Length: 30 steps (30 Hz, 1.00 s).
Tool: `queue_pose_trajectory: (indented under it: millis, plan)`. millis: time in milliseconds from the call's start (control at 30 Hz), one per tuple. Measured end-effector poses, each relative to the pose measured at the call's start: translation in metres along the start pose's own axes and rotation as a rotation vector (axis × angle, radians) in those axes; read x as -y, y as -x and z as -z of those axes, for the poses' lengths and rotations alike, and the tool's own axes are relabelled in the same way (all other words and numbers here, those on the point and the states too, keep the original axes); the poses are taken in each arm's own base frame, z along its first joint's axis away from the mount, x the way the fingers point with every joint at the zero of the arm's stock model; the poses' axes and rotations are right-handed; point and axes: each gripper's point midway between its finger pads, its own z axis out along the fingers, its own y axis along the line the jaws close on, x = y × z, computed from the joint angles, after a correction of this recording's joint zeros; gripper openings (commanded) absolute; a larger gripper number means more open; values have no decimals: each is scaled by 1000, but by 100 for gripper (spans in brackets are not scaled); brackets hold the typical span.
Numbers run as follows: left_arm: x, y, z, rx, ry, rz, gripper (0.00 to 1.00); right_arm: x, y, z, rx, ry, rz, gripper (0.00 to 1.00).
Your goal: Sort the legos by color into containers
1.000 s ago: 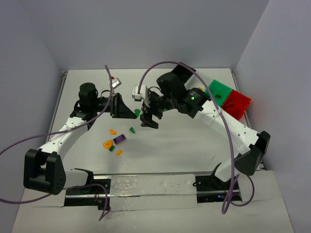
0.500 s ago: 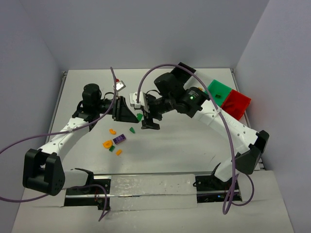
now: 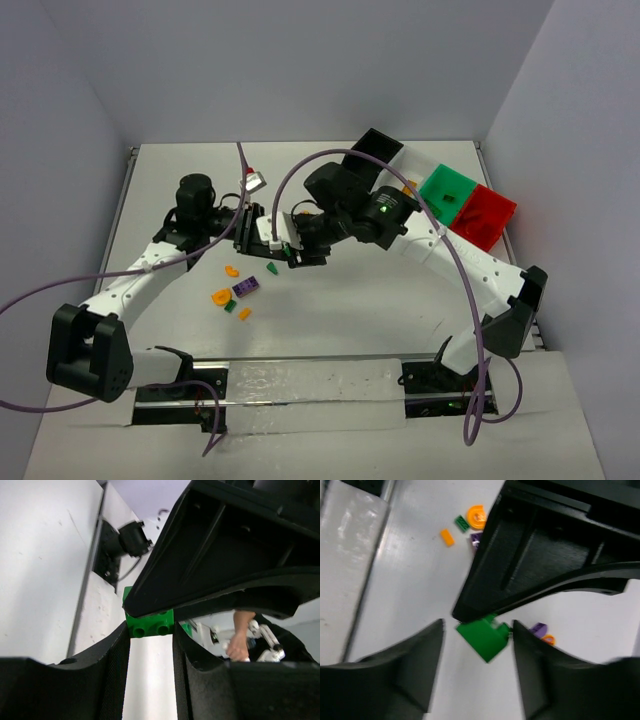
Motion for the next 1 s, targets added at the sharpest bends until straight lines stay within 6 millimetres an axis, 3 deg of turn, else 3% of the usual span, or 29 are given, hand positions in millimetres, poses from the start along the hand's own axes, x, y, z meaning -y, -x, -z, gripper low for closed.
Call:
queue_pose_trajectory:
  millis: [267, 300, 367, 433, 467, 633, 767, 867, 1000]
  plan:
    - [-1, -5, -1, -20, -8, 34, 3, 2, -3, -2, -43, -20, 60, 20]
    - [-2, -5, -1, -19, -8, 34, 16, 2, -4, -2, -47, -22, 61, 17]
    - [-2, -5, -1, -19, -7, 30, 70, 2, -4, -2, -53, -27, 63, 5]
    - [-4, -4, -1, -17, -1, 15, 94, 2, -6, -2, -61, -30, 63, 1]
    - [-4, -3, -1, -14, 7, 18, 99, 3, -7, -3, -69, -34, 61, 0]
    - [-8, 14, 6, 33, 79, -46, 99, -1, -28, -5, -124, -35, 22, 0]
    - [-22, 42, 32, 139, 203, -106, 99, 4, -59, 9, -164, -73, -61, 0]
    - [-41, 59, 53, 221, 359, -167, 99, 20, -102, 37, -204, -166, -175, 0]
    - [-62, 67, 72, 277, 584, -265, 99, 51, -186, 102, -307, -384, -395, 0]
